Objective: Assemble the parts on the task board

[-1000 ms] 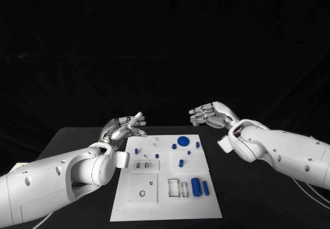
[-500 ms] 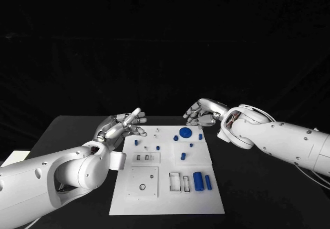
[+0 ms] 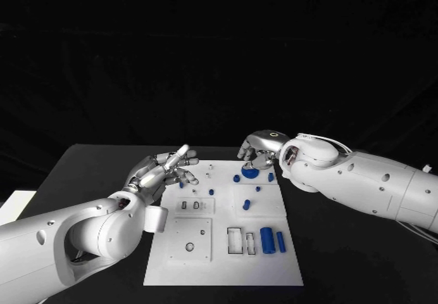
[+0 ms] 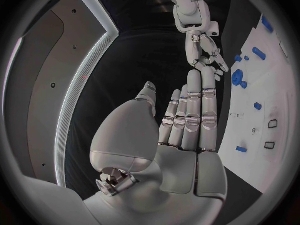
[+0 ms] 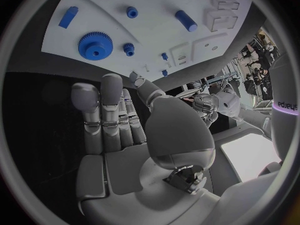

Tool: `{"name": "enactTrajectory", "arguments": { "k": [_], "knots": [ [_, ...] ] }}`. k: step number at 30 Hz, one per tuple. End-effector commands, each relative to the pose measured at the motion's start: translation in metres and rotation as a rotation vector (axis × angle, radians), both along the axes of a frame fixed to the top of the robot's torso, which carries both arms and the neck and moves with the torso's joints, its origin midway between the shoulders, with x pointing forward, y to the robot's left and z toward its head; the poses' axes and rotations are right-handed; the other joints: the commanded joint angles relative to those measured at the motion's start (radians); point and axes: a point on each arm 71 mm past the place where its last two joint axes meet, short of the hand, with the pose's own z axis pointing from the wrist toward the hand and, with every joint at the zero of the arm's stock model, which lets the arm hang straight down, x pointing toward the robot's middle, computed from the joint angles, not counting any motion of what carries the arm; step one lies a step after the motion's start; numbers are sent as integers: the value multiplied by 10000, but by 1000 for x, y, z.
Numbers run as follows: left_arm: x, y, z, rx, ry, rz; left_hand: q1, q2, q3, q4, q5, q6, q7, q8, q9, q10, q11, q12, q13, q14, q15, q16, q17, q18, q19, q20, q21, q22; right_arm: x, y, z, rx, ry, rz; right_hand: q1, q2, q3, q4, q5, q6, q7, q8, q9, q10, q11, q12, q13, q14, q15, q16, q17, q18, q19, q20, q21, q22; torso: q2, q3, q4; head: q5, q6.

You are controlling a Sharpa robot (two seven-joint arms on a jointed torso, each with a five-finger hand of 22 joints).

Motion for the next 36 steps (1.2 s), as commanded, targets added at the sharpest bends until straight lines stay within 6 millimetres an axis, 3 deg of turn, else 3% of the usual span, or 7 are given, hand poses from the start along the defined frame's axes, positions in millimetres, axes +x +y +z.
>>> {"name": "enactTrajectory", "arguments": {
  "k": [1, 6, 9, 22, 36],
  "knots": [
    [-2, -3, 3, -242, -20, -292, -17, 122, -72, -19, -41, 53, 49, -82, -19, 11, 77, -87, -19, -125, 25, 81, 75, 77, -121, 2, 85, 34, 1, 3, -1, -778, -291, -31, -15, -110, 77, 7, -34, -23, -45, -24, 11, -126, -4, -19, -6, 69, -11, -11, -60, -153, -71, 58, 77, 58, 183, 0, 82, -20, -6],
    [-3, -2, 6, -264, -52, -313, -20, 144, -107, -41, -41, 42, 70, -133, -19, -8, 100, -143, -19, -263, 54, 95, 169, 72, -227, 25, 112, 59, 2, 6, -2, -946, -198, 51, 6, -131, 157, 30, -31, -29, -30, -24, 12, -196, 15, -16, -14, 84, 4, 357, 330, -195, -27, 77, 358, 409, 308, 4, 131, -34, -83],
    [-4, -2, 7, -262, -68, -304, -16, 152, -113, -50, -40, 41, 73, -145, -19, -10, 104, -156, -18, -298, 60, 97, 193, 72, -256, 31, 118, 65, 0, 8, -4, -1056, -62, 154, 9, -156, 214, 63, -30, -42, -31, -26, 12, -230, 20, -12, -15, 123, 11, 714, 694, -236, 34, 90, 621, 740, 346, 1, 150, -38, -63],
    [-1, 2, 9, -221, -137, -201, -11, 159, -125, -64, -41, 31, 83, -168, -20, -23, 113, -179, -20, -336, 68, 105, 228, 73, -292, 40, 130, 74, -5, 14, -10, -1482, 516, 455, -20, -265, 243, 142, -60, -119, -27, -36, 3, -397, 43, -22, -27, 112, 35, 1099, 1038, -269, 28, 117, 910, 1058, 424, 0, 142, -18, 19],
    [-1, 2, 11, -211, -172, -192, -8, 159, -131, -71, -41, 24, 90, -179, -21, -31, 118, -191, -20, -349, 71, 111, 244, 74, -305, 43, 136, 79, -3, 16, -15, -1617, 648, 403, 16, -208, 306, 218, -52, -99, -24, -21, 12, -440, 52, -14, -27, 134, 45, 1430, 1376, -315, 85, 134, 1159, 1396, 494, -3, 156, 7, 52]
  ]
}}
